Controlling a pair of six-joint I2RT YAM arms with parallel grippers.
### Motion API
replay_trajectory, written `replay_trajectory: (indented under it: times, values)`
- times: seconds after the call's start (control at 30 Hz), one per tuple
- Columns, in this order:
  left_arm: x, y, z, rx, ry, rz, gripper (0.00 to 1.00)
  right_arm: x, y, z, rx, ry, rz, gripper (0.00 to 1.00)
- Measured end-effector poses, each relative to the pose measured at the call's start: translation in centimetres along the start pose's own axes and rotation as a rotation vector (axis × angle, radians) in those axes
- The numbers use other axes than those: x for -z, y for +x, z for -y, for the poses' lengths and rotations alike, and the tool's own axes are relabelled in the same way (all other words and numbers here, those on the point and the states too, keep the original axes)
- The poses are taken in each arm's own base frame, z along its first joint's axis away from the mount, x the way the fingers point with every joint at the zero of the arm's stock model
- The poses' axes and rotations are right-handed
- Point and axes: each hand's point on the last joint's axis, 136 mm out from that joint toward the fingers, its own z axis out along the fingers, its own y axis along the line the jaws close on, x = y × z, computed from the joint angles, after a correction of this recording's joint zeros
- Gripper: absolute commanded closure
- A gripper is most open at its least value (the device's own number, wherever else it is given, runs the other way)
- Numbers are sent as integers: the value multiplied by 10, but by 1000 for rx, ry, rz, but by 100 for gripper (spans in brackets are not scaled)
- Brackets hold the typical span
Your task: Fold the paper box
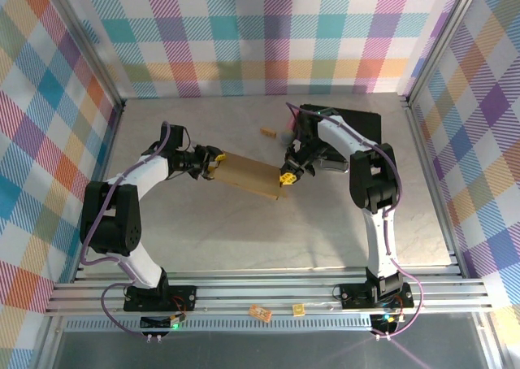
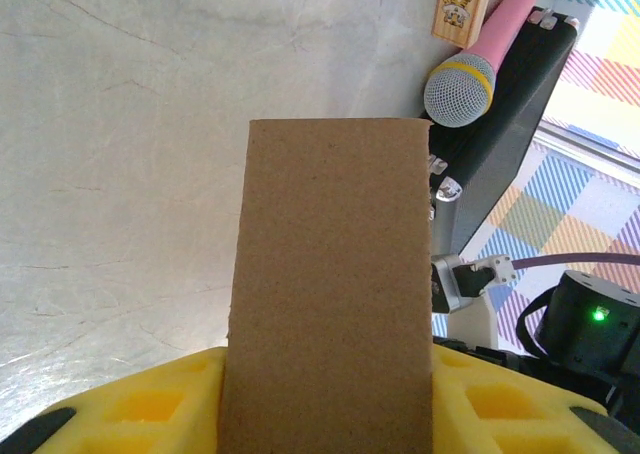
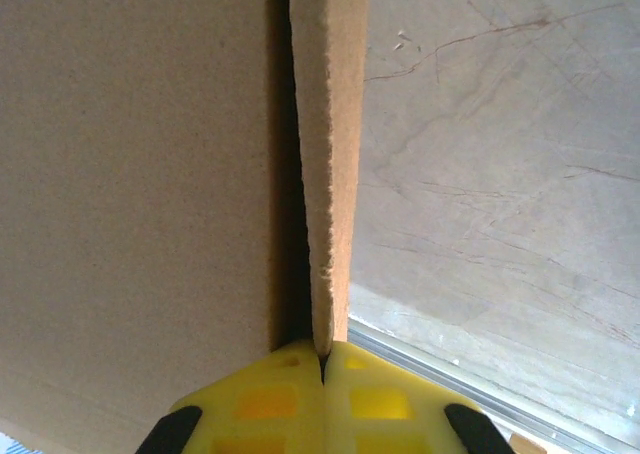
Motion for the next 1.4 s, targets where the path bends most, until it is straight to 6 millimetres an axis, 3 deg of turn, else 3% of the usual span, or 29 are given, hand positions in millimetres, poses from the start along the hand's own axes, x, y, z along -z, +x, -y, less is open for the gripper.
replay_trajectory:
  times: [0.33,0.5,0.7,0.87,0.97,1.07,1.23,1.4]
  values:
    - [2,-3,-4,40,-8,27,63,11,-10,3,-14,12,42,59]
    - [8,0,-5,79,-21,47,63,25,-18,-3,18,28,115,54]
    - [16,5,-14,145,-55,79,64,75,-9,-24,164,45,361,50]
    - [24,11,-23,272,-85,96,67,123,21,-45,330,-31,628,48]
    - [25,17,-37,364,-141,94,69,137,34,-53,438,-100,754,47]
    - [28,23,-46,439,-187,89,73,136,39,-51,559,-144,845,47]
    - [31,27,-53,546,-219,89,74,114,43,-34,767,-141,916,47]
    - [34,30,-58,621,-237,86,78,95,63,-22,993,-111,926,46]
